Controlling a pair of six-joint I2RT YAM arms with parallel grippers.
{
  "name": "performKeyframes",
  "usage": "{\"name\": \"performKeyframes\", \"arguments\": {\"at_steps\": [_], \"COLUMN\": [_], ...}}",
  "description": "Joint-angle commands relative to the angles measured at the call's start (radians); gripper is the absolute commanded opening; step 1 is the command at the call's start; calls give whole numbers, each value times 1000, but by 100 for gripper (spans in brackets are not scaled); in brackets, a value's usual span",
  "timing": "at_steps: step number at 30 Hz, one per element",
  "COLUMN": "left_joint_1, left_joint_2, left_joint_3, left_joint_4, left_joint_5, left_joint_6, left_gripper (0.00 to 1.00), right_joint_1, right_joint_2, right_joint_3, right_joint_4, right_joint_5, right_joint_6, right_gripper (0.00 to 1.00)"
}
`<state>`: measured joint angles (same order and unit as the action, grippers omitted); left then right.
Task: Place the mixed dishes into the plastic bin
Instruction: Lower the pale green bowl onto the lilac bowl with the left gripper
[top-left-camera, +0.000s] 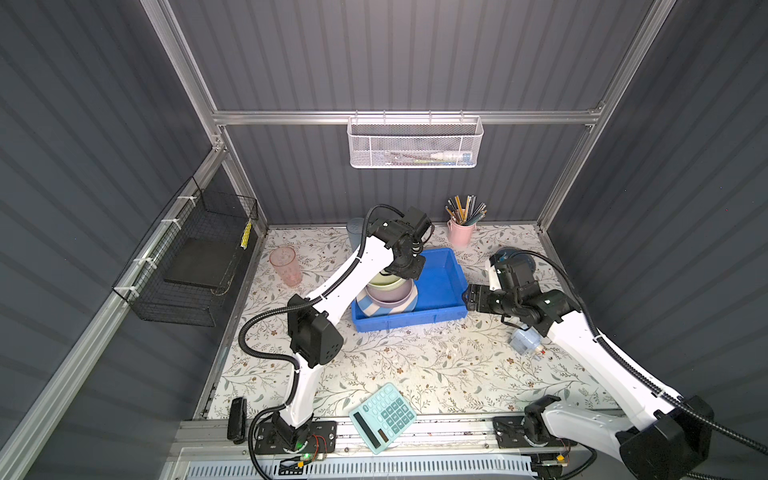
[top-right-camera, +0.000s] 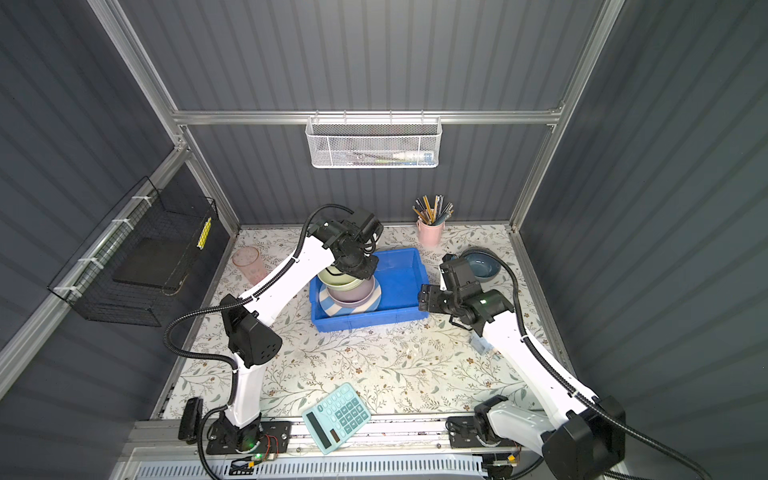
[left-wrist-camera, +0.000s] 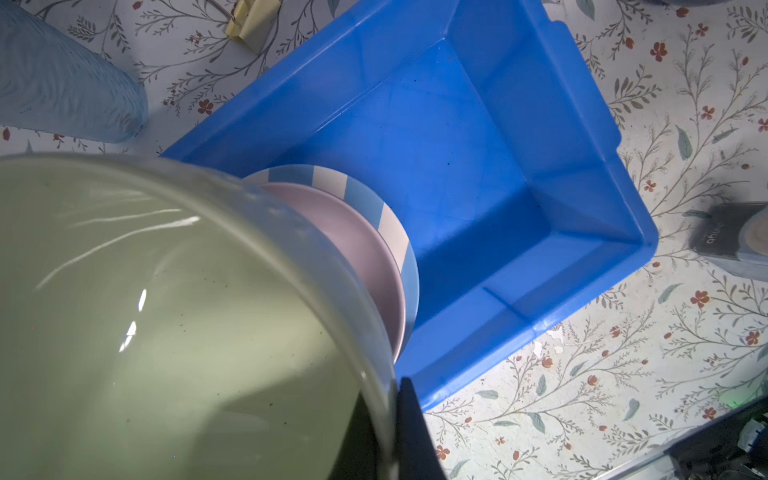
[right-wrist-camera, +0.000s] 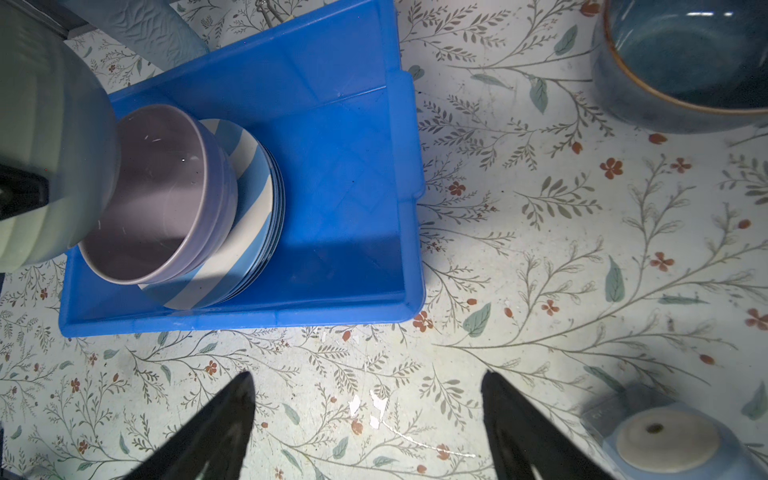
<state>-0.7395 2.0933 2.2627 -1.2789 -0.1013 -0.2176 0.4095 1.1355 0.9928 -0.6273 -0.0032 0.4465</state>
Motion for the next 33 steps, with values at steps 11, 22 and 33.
{"name": "performKeyframes", "arguments": {"at_steps": [11, 22, 33], "left_joint_1": [-21, -26, -28], "left_joint_2": [4, 21, 54], "left_joint_3": [-80, -119, -117], "left_joint_4": [71, 96, 80], "left_joint_5": [-69, -51, -51], "left_joint_6": [9, 11, 19], "left_gripper": [0, 0, 0], "right_joint_1": [-14, -17, -22], "right_joint_2": [-9, -7, -2], "right_joint_3": [-32, -37, -41], "right_joint_4": [-11, -4, 6], "right_joint_5": [8, 3, 1], "right_joint_6": [9, 11, 10], "right_gripper": [86, 86, 86]}}
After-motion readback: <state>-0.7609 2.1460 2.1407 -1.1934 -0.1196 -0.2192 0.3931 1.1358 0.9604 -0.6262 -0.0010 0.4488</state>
